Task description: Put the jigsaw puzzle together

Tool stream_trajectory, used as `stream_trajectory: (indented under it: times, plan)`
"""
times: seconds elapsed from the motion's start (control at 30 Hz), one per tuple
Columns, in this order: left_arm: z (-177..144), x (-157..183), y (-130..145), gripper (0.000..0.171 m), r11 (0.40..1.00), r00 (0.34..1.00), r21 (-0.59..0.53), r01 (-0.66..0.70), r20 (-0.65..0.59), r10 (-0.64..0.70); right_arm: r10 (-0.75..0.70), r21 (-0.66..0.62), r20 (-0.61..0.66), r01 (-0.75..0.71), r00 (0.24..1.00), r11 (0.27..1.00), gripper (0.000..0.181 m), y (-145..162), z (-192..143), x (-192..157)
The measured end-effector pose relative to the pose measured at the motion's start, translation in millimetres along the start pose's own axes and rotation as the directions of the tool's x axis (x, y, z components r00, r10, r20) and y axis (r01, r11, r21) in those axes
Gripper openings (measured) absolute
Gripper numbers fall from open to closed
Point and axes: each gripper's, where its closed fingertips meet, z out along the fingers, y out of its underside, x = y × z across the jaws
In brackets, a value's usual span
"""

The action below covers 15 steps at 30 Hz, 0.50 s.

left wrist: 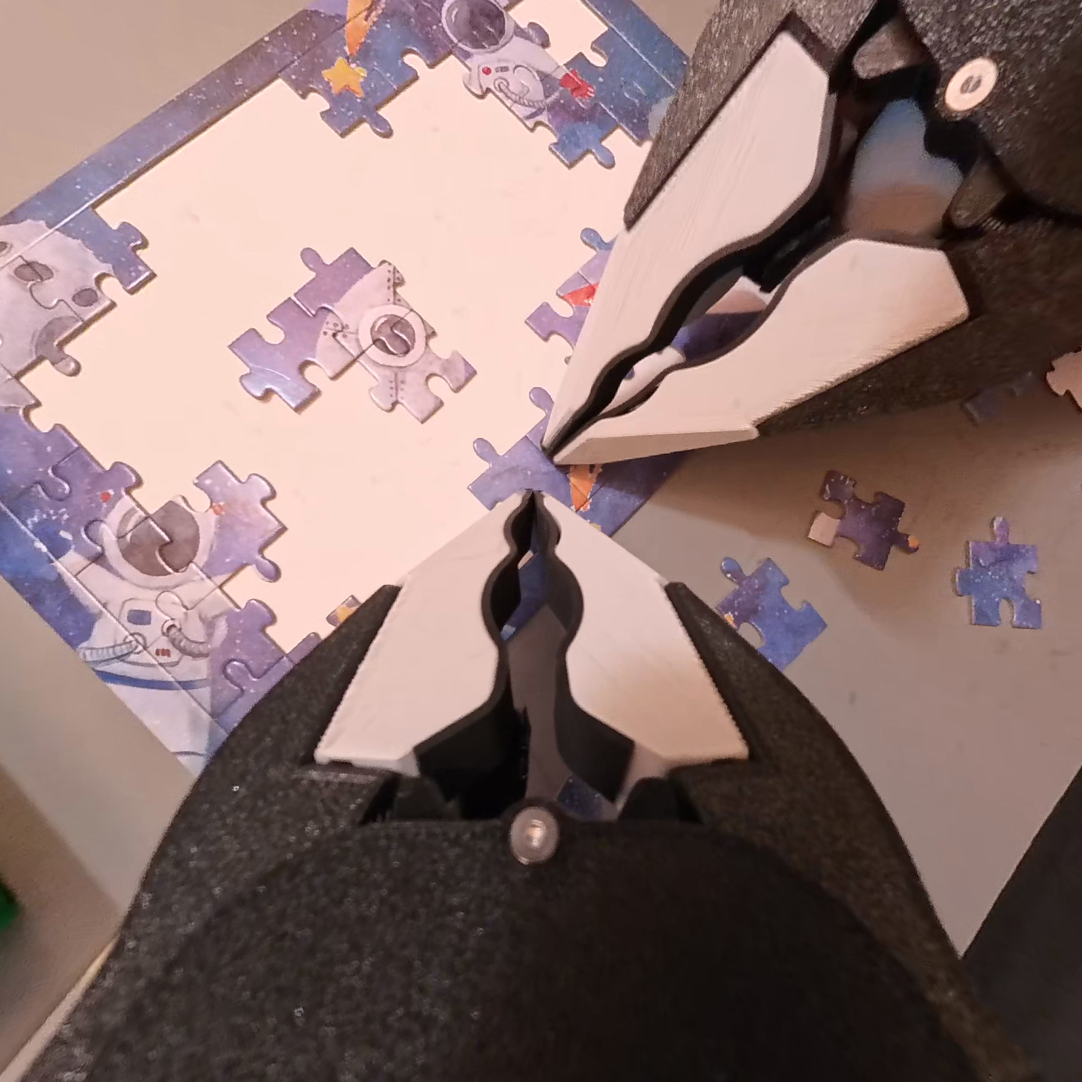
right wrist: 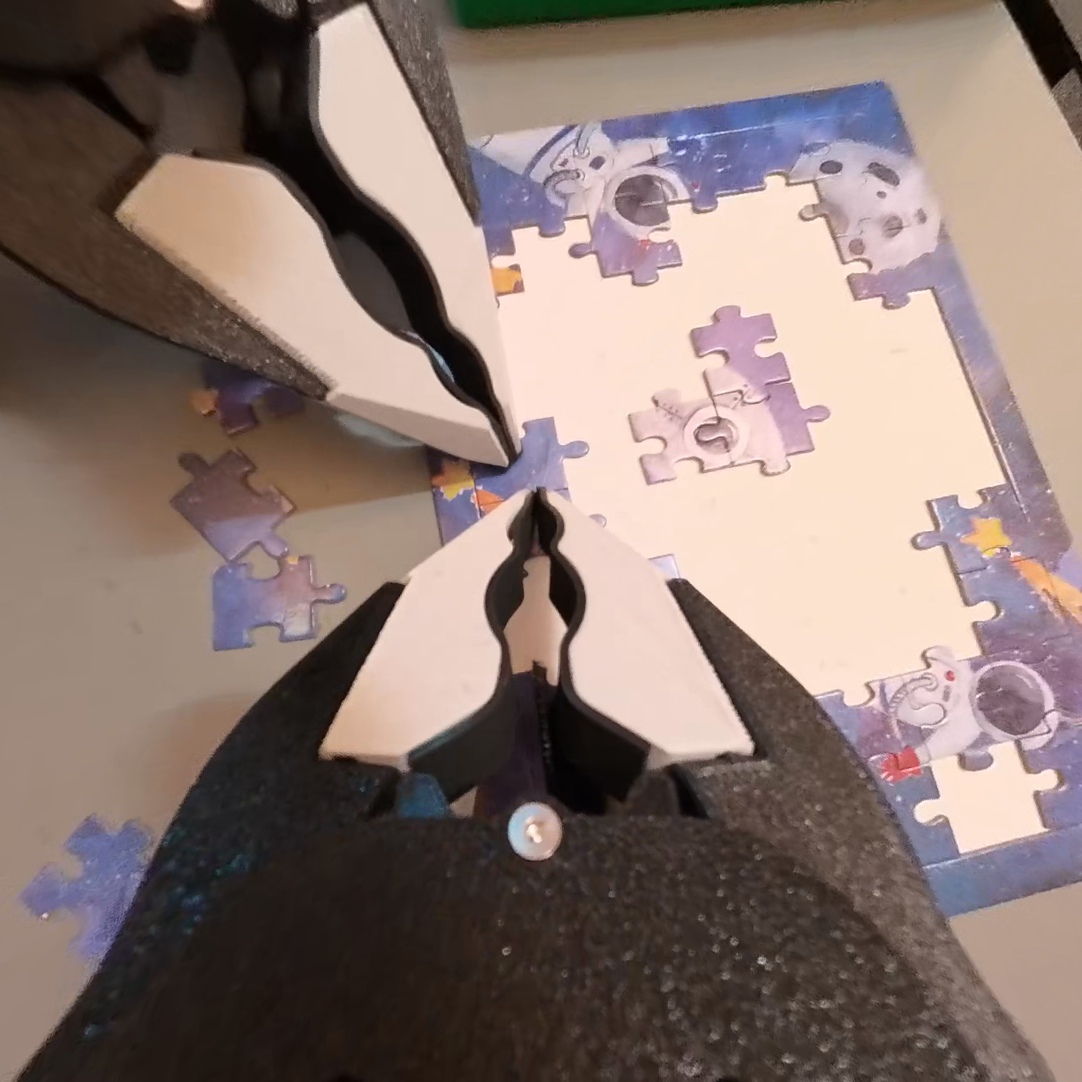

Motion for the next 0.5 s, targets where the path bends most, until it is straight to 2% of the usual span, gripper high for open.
stream_trajectory:
  times: [0.13,0.17,0.2,0.27,0.33,0.43,0.5]
  plan:
    - [-3,2,-2,0.0,0.999,0.999,0.015,0.032,0.011,-0.032,0.017,0.063,-0.018,-0.016,1.0,0.998,0.0,-11,-18,4]
    - [-10,3,-8,0.006,0.997,0.998,0.051,0.057,0.005,-0.057,0.03,0.097,-0.034,-0.027,0.999,0.995,0.0,-16,-29,8]
    - [-21,3,-17,0.014,0.989,0.996,0.116,0.091,-0.003,-0.091,0.043,0.145,-0.048,-0.036,0.998,0.989,0.0,-22,-44,12]
    - [-51,3,-34,0.016,0.952,0.984,0.249,0.176,-0.039,-0.172,0.066,0.266,-0.09,-0.04,0.994,0.963,0.0,-35,-82,20]
    - [-81,-1,-39,0.016,0.918,0.971,0.319,0.235,-0.044,-0.234,0.087,0.36,-0.157,-0.025,0.984,0.933,0.0,-38,-126,29]
    - [-110,-5,-27,0.018,0.925,0.966,0.314,0.216,0.071,-0.25,0.113,0.402,-0.269,0.005,0.957,0.916,0.0,-18,-192,41]
    - [-120,1,-17,0.018,0.942,0.963,0.286,0.178,0.147,-0.226,0.148,0.375,-0.362,-0.002,0.92,0.927,0.002,16,-236,48]
